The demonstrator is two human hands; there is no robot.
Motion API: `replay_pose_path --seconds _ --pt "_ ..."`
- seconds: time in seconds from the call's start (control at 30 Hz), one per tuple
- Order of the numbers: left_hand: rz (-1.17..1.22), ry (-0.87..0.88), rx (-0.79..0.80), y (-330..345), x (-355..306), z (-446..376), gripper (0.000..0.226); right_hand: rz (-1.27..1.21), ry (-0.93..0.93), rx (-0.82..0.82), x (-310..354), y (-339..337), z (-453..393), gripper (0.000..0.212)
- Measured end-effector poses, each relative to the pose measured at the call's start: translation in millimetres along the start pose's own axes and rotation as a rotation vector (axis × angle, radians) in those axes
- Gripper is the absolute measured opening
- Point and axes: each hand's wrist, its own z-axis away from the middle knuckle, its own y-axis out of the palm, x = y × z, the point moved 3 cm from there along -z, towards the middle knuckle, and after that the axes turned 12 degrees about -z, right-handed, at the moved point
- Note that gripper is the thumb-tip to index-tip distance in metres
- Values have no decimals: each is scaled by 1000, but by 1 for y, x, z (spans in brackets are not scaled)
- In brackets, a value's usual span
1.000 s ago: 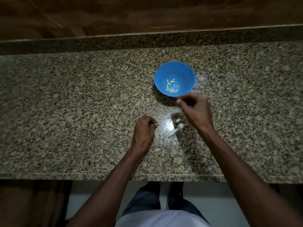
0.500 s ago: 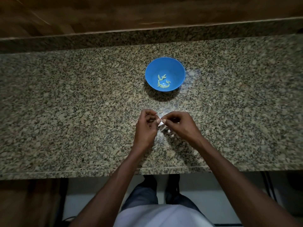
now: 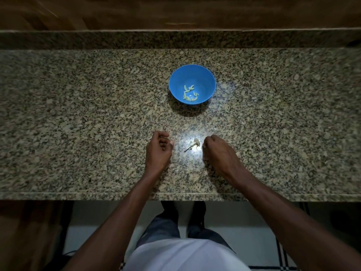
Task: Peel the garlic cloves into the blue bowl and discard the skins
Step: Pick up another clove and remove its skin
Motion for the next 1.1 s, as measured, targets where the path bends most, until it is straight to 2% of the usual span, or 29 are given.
replay_pose_path --seconds 0.4,0.53,0.87,1.1 --pt "-117 41 -23 4 0 0 18 95 -67 93 2 -1 -11 18" --pt "-140 54 -21 5 1 0 18 145 -57 147 4 0 -9 8" --pt "-170 50 -23 8 2 -1 17 131 -93 231 11 -2 -11 26" --pt "-183 40 -35 10 1 -2 16 143 -136 257 13 -4 -12 28"
